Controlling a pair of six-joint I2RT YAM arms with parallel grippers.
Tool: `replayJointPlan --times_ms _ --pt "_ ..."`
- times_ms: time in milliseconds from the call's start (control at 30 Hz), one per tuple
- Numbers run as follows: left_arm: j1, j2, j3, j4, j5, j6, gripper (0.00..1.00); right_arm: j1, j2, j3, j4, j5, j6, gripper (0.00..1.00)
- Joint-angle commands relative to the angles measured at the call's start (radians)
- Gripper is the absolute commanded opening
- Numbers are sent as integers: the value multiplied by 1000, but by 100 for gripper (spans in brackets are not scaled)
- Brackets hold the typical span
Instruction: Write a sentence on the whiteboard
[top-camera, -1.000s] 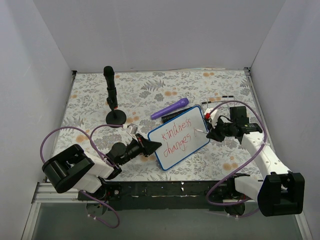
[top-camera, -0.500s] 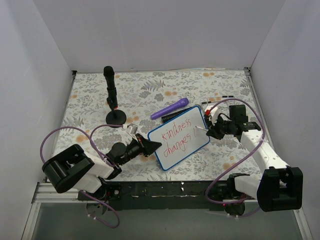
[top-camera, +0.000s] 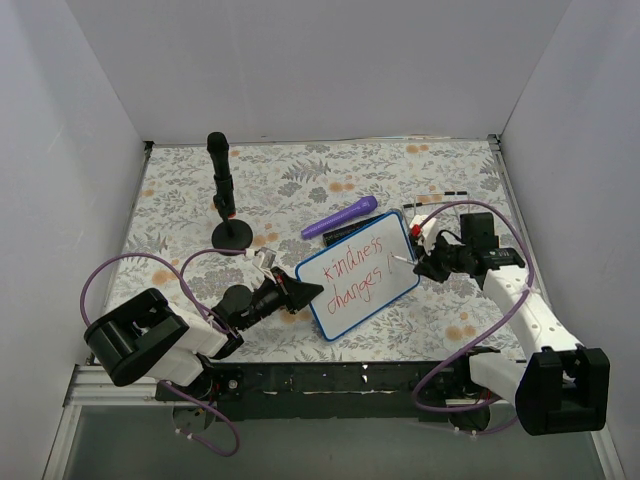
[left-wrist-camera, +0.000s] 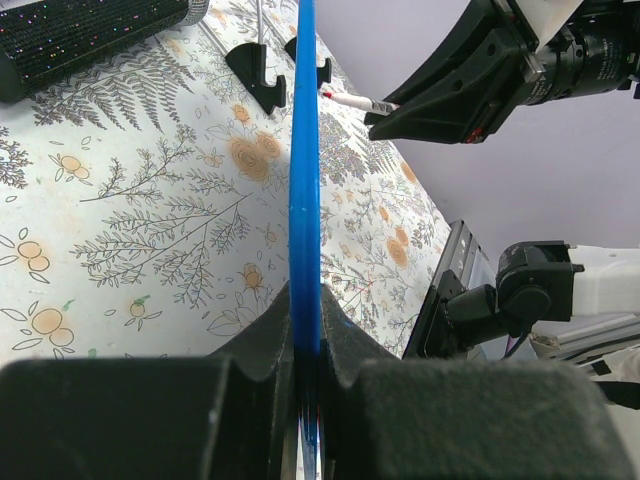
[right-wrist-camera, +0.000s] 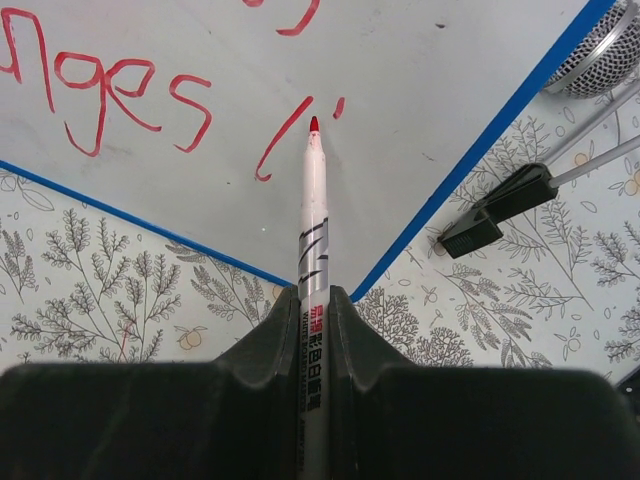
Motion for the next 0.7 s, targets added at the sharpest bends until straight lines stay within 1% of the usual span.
replayJointPlan --times_ms 0,367,667 --pt "-3 -11 -2 36 21 21 0 0 19 -11 -45 -20 -29 1" --pt "-3 -5 -2 40 25 21 0 3 74 -5 -26 -15 -34 1" --pt "-3 -11 -2 35 25 23 0 -10 59 3 48 25 32 1"
